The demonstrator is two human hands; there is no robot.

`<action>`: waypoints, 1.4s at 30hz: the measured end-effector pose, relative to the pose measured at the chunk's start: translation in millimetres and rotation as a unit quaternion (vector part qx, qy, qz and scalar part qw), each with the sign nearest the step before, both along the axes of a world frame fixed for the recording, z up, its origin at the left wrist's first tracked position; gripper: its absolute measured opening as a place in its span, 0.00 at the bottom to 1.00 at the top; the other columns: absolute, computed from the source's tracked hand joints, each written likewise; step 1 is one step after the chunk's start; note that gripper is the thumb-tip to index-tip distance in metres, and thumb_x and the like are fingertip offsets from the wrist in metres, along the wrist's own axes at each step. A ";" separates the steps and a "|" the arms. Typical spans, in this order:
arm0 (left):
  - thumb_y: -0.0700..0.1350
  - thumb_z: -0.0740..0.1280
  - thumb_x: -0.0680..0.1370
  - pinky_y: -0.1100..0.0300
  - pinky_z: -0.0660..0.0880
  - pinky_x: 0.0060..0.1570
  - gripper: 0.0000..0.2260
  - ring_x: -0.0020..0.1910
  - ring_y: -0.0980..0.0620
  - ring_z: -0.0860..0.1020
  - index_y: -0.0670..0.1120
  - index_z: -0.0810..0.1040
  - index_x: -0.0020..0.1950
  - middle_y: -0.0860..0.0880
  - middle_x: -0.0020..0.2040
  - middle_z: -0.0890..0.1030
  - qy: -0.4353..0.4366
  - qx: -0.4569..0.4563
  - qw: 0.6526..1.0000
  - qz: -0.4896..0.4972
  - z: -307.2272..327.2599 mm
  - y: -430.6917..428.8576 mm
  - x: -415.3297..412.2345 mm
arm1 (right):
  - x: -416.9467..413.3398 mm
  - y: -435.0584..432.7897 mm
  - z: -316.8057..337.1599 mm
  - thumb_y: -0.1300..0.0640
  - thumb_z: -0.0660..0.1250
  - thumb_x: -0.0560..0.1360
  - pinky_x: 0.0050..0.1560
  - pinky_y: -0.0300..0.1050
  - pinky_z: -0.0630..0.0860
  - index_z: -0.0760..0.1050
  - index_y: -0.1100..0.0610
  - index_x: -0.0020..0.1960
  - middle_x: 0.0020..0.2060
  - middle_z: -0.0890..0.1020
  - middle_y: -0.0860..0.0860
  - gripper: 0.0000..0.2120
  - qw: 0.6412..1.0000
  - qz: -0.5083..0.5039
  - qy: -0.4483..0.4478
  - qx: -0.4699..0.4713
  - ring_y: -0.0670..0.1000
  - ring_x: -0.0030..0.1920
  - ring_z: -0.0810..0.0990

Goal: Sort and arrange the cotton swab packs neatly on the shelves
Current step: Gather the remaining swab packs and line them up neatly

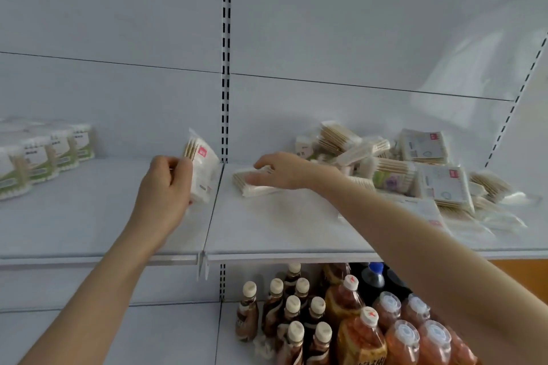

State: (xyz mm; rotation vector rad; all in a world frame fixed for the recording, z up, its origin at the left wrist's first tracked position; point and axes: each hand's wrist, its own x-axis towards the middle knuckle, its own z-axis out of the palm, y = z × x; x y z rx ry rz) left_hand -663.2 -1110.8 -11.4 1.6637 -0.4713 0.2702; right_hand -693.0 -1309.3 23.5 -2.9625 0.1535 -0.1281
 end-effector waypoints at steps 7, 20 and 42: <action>0.44 0.56 0.82 0.49 0.77 0.45 0.09 0.45 0.44 0.79 0.40 0.71 0.55 0.40 0.51 0.79 0.173 -0.154 0.971 -0.063 3.1 9.8 21.5 | 15.1 9.9 -10.9 0.45 0.70 0.69 0.51 0.46 0.72 0.72 0.55 0.57 0.54 0.76 0.53 0.22 0.998 -0.060 -0.017 0.030 0.54 0.53 0.74; 0.43 0.64 0.78 0.62 0.76 0.25 0.04 0.32 0.56 0.80 0.43 0.75 0.45 0.46 0.40 0.79 0.205 -0.187 0.952 -0.132 11.2 0.0 36.9 | 17.6 46.5 8.2 0.54 0.71 0.72 0.61 0.45 0.73 0.75 0.60 0.59 0.55 0.80 0.54 0.19 0.937 0.054 -0.165 0.302 0.50 0.55 0.78; 0.47 0.66 0.77 0.57 0.78 0.29 0.13 0.42 0.50 0.81 0.41 0.75 0.57 0.45 0.47 0.80 0.235 -0.212 0.932 -0.175 12.5 -6.8 29.3 | -12.8 34.7 -3.2 0.51 0.76 0.65 0.51 0.41 0.76 0.74 0.48 0.51 0.53 0.76 0.48 0.17 0.918 0.016 -0.237 0.317 0.47 0.51 0.78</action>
